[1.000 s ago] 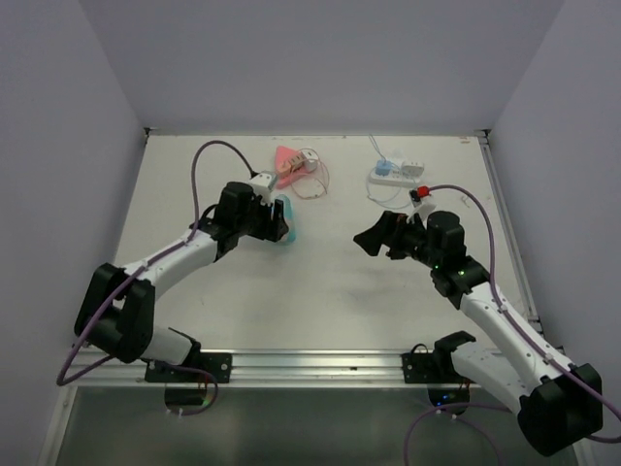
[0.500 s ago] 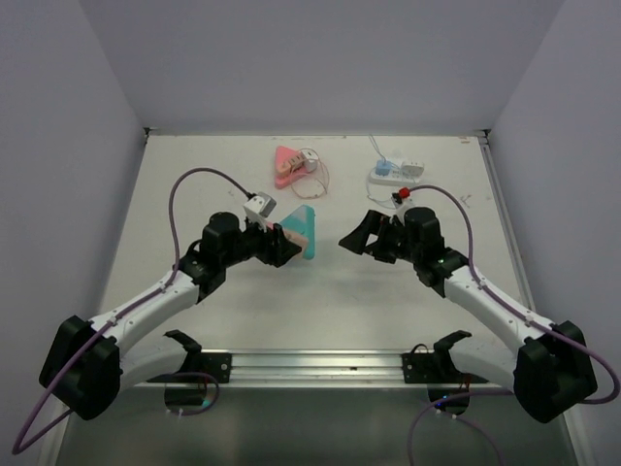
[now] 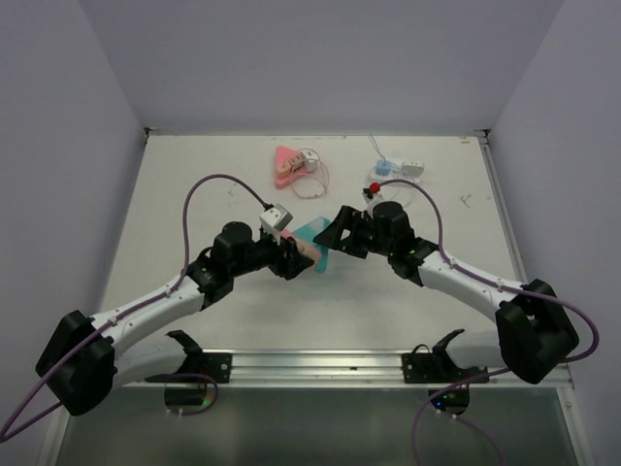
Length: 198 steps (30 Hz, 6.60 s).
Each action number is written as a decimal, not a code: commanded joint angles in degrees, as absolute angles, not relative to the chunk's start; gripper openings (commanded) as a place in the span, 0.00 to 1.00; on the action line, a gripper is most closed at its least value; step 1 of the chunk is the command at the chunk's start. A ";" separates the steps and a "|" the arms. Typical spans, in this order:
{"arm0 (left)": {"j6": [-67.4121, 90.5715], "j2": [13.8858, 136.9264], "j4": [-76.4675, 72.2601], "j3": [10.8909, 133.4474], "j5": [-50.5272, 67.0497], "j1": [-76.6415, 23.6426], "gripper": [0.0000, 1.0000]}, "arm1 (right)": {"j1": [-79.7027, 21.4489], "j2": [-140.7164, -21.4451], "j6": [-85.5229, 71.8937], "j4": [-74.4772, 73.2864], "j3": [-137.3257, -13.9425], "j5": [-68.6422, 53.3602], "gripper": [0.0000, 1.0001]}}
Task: Pull the plug off the socket
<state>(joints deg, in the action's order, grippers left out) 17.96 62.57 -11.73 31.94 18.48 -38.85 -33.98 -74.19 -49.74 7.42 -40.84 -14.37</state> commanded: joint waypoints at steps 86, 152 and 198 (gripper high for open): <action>18.81 51.94 12.67 49.32 -4.03 -42.71 0.00 | -34.36 -68.04 -33.84 2.98 -35.07 13.91 0.00; 45.00 63.64 4.21 33.92 -22.07 -27.07 1.00 | -34.37 -61.00 -27.24 8.35 -32.08 -6.76 0.00; 73.03 71.91 -20.39 33.05 -1.75 -42.10 0.00 | -34.45 -59.68 -32.61 16.18 -28.04 -5.73 0.00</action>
<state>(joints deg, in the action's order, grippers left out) 71.50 74.22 -17.58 33.58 -0.12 -41.71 -34.24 -61.06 -32.56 12.38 -27.88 -9.56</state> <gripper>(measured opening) 0.265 0.380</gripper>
